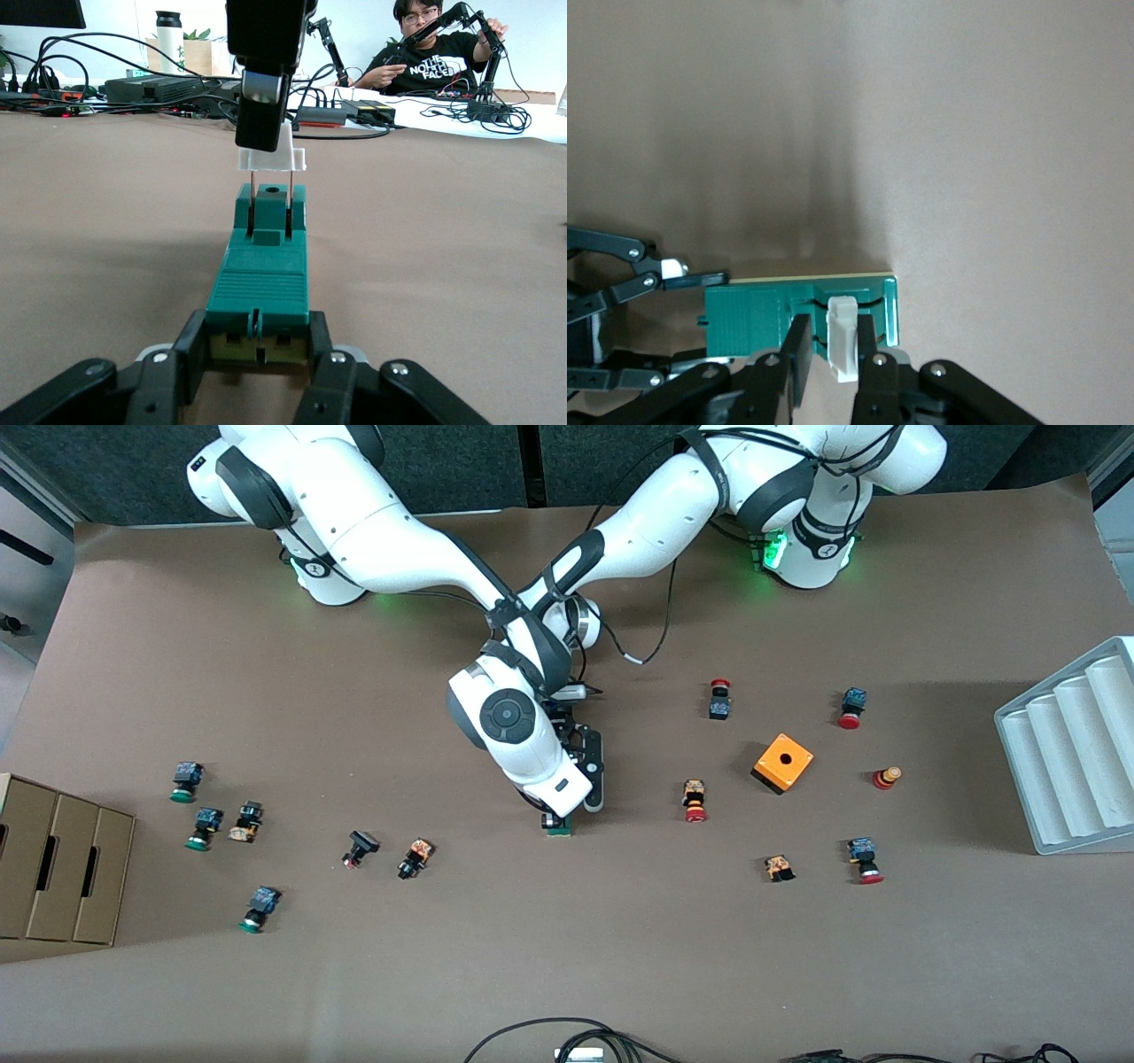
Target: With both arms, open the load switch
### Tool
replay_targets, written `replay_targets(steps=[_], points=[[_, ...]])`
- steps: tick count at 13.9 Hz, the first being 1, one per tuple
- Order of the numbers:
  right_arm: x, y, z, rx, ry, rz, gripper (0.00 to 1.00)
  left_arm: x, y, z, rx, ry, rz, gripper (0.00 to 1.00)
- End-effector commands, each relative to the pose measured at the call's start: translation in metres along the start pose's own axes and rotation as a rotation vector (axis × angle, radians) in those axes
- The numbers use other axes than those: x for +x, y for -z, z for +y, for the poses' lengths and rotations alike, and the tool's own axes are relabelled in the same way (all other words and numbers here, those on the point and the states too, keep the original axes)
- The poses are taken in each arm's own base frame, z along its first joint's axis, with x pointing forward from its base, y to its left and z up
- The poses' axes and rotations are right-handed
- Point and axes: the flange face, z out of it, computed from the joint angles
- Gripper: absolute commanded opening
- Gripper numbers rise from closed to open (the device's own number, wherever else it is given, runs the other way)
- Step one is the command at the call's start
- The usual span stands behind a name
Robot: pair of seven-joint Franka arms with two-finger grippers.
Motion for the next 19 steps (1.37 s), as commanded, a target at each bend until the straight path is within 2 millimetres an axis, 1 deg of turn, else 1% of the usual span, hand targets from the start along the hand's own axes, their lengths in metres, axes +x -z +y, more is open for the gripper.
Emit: replay_targets(steps=[1, 8, 11, 18, 19], points=[[-0.004, -0.002, -0.01, 0.02, -0.024, -0.03, 0.27, -0.02, 0.003, 0.0, -0.029, 0.017, -0.023, 0.2], [-0.002, -0.004, -0.016, 0.026, -0.05, -0.034, 0.27, -0.02, 0.002, -0.001, -0.028, 0.017, -0.023, 0.2], [0.006, -0.004, -0.023, 0.026, -0.079, -0.033, 0.27, -0.019, 0.002, 0.0, -0.028, 0.019, -0.022, 0.2], [0.003, -0.002, -0.024, 0.029, -0.083, -0.036, 0.27, -0.019, 0.002, 0.0, -0.028, 0.02, -0.022, 0.2], [0.003, 0.001, -0.025, 0.029, -0.083, -0.036, 0.27, -0.018, 0.002, 0.001, -0.028, 0.02, -0.021, 0.2]])
